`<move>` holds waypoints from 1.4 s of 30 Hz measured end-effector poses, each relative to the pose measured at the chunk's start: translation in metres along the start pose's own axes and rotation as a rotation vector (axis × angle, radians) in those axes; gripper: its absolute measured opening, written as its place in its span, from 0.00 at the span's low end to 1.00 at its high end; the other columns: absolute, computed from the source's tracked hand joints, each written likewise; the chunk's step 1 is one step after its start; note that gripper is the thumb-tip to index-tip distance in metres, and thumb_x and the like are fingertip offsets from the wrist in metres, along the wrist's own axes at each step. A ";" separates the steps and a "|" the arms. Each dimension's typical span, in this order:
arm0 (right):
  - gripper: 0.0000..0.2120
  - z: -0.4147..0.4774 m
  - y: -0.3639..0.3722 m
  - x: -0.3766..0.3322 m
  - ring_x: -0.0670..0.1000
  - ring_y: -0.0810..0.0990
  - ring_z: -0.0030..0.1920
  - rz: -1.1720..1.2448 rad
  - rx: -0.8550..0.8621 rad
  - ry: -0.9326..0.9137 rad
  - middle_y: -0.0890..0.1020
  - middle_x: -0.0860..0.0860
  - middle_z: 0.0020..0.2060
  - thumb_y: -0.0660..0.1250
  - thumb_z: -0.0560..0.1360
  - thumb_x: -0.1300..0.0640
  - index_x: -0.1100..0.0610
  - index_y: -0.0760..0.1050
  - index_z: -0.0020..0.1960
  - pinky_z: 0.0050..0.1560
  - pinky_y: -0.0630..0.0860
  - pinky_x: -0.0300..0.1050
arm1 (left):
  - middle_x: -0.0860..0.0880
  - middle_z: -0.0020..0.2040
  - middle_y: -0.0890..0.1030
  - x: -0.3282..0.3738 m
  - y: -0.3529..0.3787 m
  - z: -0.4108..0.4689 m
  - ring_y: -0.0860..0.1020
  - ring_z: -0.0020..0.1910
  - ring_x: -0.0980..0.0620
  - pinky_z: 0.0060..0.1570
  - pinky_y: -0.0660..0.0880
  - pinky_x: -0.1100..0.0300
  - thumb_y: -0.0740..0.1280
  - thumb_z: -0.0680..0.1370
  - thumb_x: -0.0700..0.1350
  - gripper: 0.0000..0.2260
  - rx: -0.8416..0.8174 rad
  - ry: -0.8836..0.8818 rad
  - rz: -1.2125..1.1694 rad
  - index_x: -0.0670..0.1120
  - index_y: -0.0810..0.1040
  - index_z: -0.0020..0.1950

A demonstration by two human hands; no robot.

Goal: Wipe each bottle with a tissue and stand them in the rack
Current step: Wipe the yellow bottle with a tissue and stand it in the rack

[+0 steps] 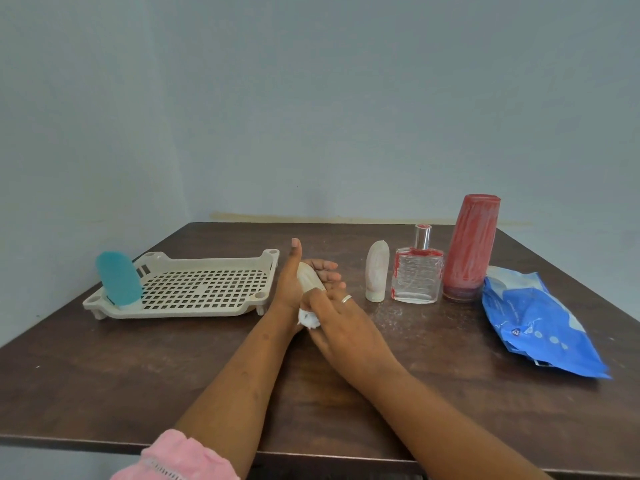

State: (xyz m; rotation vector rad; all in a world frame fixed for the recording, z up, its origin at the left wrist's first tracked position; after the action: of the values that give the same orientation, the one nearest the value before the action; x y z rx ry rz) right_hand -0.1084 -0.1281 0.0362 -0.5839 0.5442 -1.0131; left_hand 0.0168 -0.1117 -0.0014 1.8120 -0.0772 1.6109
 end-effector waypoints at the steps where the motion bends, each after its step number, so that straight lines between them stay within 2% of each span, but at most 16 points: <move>1: 0.04 0.000 -0.001 0.000 0.51 0.72 0.38 -0.015 0.011 -0.004 0.77 0.52 0.38 0.59 0.74 0.58 0.55 0.69 0.49 0.29 0.74 0.48 | 0.42 0.29 0.81 0.000 0.000 0.000 0.81 0.29 0.44 0.31 0.79 0.58 0.50 0.77 0.68 0.35 -0.001 0.001 0.003 0.35 0.76 0.43; 4: 0.05 0.001 -0.005 0.009 0.49 0.71 0.40 0.043 0.045 0.065 0.76 0.51 0.40 0.63 0.75 0.59 0.54 0.68 0.49 0.34 0.73 0.45 | 0.42 0.30 0.80 0.001 0.003 -0.006 0.80 0.30 0.46 0.36 0.77 0.57 0.54 0.73 0.68 0.34 0.007 0.033 0.026 0.36 0.78 0.40; 8: 0.05 0.000 -0.013 0.017 0.45 0.69 0.41 0.109 0.097 0.127 0.75 0.48 0.42 0.65 0.76 0.58 0.56 0.70 0.50 0.34 0.66 0.36 | 0.43 0.31 0.79 0.002 0.004 -0.010 0.79 0.31 0.48 0.38 0.77 0.57 0.52 0.79 0.65 0.32 0.048 0.055 0.050 0.37 0.77 0.39; 12: 0.07 -0.001 -0.011 0.034 0.49 0.73 0.42 0.177 0.118 0.235 0.77 0.50 0.42 0.64 0.75 0.57 0.52 0.69 0.52 0.39 0.74 0.47 | 0.42 0.32 0.78 0.001 0.005 -0.011 0.79 0.32 0.48 0.36 0.77 0.58 0.53 0.78 0.65 0.32 0.041 0.048 0.037 0.39 0.78 0.38; 15: 0.08 -0.004 -0.008 0.050 0.48 0.75 0.42 0.229 0.142 0.329 0.78 0.49 0.41 0.64 0.75 0.58 0.52 0.68 0.51 0.38 0.75 0.48 | 0.43 0.31 0.79 0.000 0.008 -0.010 0.79 0.32 0.46 0.37 0.78 0.57 0.57 0.72 0.67 0.32 -0.011 0.050 0.006 0.37 0.78 0.40; 18: 0.06 -0.006 -0.008 0.061 0.44 0.78 0.41 0.326 0.153 0.398 0.80 0.47 0.41 0.65 0.75 0.59 0.53 0.70 0.50 0.38 0.77 0.43 | 0.41 0.34 0.81 -0.002 0.009 -0.010 0.81 0.34 0.44 0.41 0.78 0.54 0.56 0.71 0.67 0.33 -0.055 0.041 0.009 0.36 0.78 0.44; 21: 0.09 -0.006 -0.009 0.064 0.42 0.79 0.40 0.385 0.162 0.424 0.80 0.45 0.39 0.66 0.74 0.60 0.49 0.69 0.48 0.35 0.74 0.33 | 0.41 0.35 0.81 -0.003 0.011 -0.010 0.81 0.35 0.44 0.43 0.77 0.52 0.56 0.71 0.68 0.34 -0.094 0.034 0.014 0.36 0.78 0.48; 24: 0.13 -0.006 -0.009 0.068 0.39 0.78 0.40 0.400 0.160 0.462 0.79 0.43 0.37 0.65 0.74 0.62 0.46 0.66 0.46 0.36 0.73 0.30 | 0.41 0.36 0.82 -0.004 0.013 -0.010 0.82 0.36 0.44 0.45 0.76 0.51 0.55 0.71 0.68 0.35 -0.112 0.028 0.020 0.35 0.78 0.50; 27: 0.10 -0.008 -0.006 0.075 0.39 0.77 0.38 0.430 0.157 0.516 0.78 0.46 0.37 0.66 0.74 0.63 0.52 0.68 0.47 0.35 0.72 0.29 | 0.39 0.39 0.83 -0.004 0.012 -0.011 0.82 0.40 0.42 0.49 0.77 0.49 0.55 0.72 0.68 0.36 -0.108 0.036 0.050 0.36 0.79 0.51; 29: 0.10 -0.009 -0.006 0.076 0.40 0.77 0.36 0.445 0.153 0.532 0.78 0.47 0.37 0.67 0.74 0.63 0.54 0.68 0.49 0.33 0.71 0.28 | 0.39 0.41 0.84 -0.003 0.012 -0.011 0.83 0.42 0.43 0.50 0.77 0.49 0.54 0.71 0.68 0.36 -0.104 0.036 0.060 0.36 0.79 0.52; 35: 0.14 -0.010 -0.007 0.078 0.40 0.77 0.37 0.482 0.149 0.586 0.78 0.47 0.39 0.68 0.74 0.63 0.52 0.66 0.52 0.34 0.71 0.26 | 0.39 0.42 0.84 -0.004 0.014 -0.012 0.84 0.45 0.43 0.48 0.78 0.51 0.54 0.71 0.68 0.36 -0.124 0.023 0.041 0.36 0.79 0.52; 39: 0.14 -0.010 -0.012 0.073 0.41 0.78 0.36 0.494 0.200 0.565 0.80 0.51 0.39 0.68 0.73 0.63 0.50 0.66 0.51 0.33 0.71 0.28 | 0.35 0.50 0.82 -0.005 0.013 -0.011 0.81 0.49 0.39 0.56 0.75 0.45 0.54 0.72 0.69 0.37 -0.125 0.010 0.052 0.36 0.80 0.54; 42: 0.16 -0.007 -0.017 0.064 0.39 0.79 0.39 0.536 0.213 0.501 0.81 0.47 0.40 0.68 0.73 0.63 0.45 0.66 0.47 0.35 0.71 0.27 | 0.34 0.53 0.81 -0.007 0.011 -0.009 0.79 0.52 0.37 0.56 0.75 0.44 0.55 0.71 0.69 0.38 -0.113 -0.006 0.036 0.36 0.79 0.55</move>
State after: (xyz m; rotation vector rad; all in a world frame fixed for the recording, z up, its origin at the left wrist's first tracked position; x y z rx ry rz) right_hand -0.0964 -0.1932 0.0332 0.0261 0.9607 -0.6828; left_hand 0.0028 -0.1180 -0.0027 1.7381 -0.2008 1.5932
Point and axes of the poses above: each hand's wrist, its own z-axis towards the middle knuckle, its own y-axis out of the palm, x = y × z, the point moved 8 cm from there along z, towards the middle knuckle
